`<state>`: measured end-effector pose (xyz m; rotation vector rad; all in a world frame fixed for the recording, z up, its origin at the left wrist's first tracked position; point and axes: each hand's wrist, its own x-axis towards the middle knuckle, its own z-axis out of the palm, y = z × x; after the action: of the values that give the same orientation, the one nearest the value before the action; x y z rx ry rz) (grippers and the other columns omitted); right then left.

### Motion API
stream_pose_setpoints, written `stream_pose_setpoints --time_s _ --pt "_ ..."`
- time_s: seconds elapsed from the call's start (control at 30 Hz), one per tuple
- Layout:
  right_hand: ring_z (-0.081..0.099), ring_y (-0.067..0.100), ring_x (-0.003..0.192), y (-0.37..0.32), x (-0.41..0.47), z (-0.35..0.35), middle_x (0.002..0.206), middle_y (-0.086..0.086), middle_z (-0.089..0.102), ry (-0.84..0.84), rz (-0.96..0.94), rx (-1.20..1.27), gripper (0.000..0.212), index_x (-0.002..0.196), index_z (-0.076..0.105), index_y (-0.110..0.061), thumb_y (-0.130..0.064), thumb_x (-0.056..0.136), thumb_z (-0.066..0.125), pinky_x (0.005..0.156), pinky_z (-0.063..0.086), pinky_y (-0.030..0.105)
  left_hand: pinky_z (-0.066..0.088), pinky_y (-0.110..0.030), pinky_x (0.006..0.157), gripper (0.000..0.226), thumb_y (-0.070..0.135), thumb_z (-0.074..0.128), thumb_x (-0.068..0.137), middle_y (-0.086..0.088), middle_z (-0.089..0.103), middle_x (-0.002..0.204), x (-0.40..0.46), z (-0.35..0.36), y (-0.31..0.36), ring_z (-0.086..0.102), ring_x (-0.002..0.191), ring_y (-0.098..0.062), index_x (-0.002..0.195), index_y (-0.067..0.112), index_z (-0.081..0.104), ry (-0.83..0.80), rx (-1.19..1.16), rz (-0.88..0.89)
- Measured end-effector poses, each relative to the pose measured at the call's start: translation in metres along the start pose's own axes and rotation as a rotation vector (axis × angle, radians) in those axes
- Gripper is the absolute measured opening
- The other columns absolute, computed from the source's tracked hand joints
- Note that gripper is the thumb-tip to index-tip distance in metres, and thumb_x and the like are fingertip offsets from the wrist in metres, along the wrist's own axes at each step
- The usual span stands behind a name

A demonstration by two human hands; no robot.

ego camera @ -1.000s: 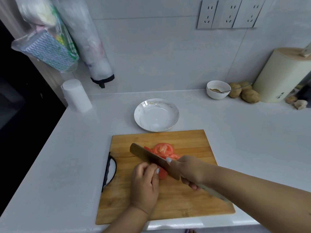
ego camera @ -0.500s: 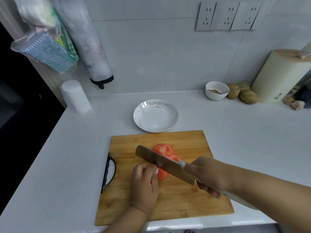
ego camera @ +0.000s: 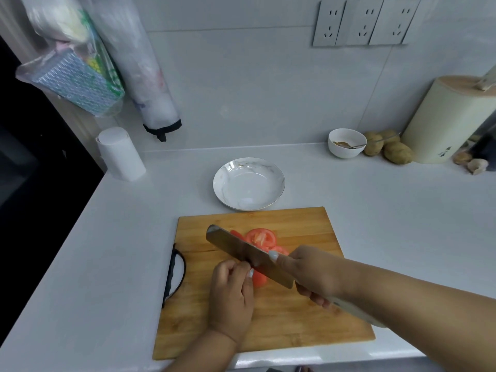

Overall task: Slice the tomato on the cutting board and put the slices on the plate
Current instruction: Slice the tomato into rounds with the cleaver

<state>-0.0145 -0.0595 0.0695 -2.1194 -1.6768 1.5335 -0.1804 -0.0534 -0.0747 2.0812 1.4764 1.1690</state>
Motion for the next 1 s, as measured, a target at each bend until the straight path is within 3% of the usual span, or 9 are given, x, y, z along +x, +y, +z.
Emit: stream_pose_setpoints --time_s 0.2,0.33,0.6,0.8,1.0 --pt "0.046 0.018 0.042 0.016 -0.006 -0.004 0.065 0.013 0.054 -0.023 0.054 -0.034 0.067 0.077 0.052 -0.008 -0.070 0.090 0.029 0.050 0.046 0.025 0.051 -0.035 0.065 0.014 0.029 0.045 0.090 -0.001 0.051 0.090 0.000 0.000 -0.001 0.052 0.081 -0.017 0.096 0.024 0.057 0.000 -0.001 0.017" --pt "0.045 0.015 0.039 0.007 0.000 0.000 0.055 0.008 0.051 -0.020 0.052 -0.043 0.065 0.071 0.049 -0.009 -0.067 0.093 0.028 0.045 0.044 0.021 0.051 -0.035 0.065 0.016 0.030 0.044 0.091 -0.002 0.051 0.091 0.000 0.000 -0.002 0.052 0.081 -0.017 0.097 0.025 0.057 -0.012 -0.001 0.014" --pt "0.045 0.014 0.039 0.017 0.001 0.000 0.060 0.008 0.053 -0.048 0.091 -0.033 0.064 0.077 0.052 -0.009 -0.068 0.092 0.029 0.049 0.047 0.024 0.050 -0.028 0.067 0.015 0.029 0.043 0.089 -0.001 0.052 0.092 -0.001 -0.002 0.000 0.052 0.082 -0.015 0.097 0.027 0.055 -0.025 0.001 -0.001" --pt "0.046 0.017 0.039 0.012 0.012 0.011 0.058 0.009 0.052 -0.036 0.085 -0.051 0.067 0.083 0.053 -0.006 -0.067 0.093 0.027 0.047 0.045 0.023 0.049 -0.027 0.068 0.021 0.027 0.044 0.088 -0.003 0.054 0.093 -0.001 0.000 -0.003 0.052 0.082 -0.015 0.096 0.019 0.062 -0.022 0.023 -0.008" --pt "0.055 0.025 0.056 0.005 0.032 0.029 0.076 0.019 0.058 -0.010 0.000 -0.082 0.079 0.105 0.061 0.007 -0.061 0.097 0.022 0.051 0.050 0.028 0.045 -0.021 0.070 0.023 0.025 0.044 0.087 -0.003 0.055 0.092 -0.001 -0.001 -0.003 0.051 0.083 -0.012 0.094 0.017 0.063 -0.018 0.037 -0.010"
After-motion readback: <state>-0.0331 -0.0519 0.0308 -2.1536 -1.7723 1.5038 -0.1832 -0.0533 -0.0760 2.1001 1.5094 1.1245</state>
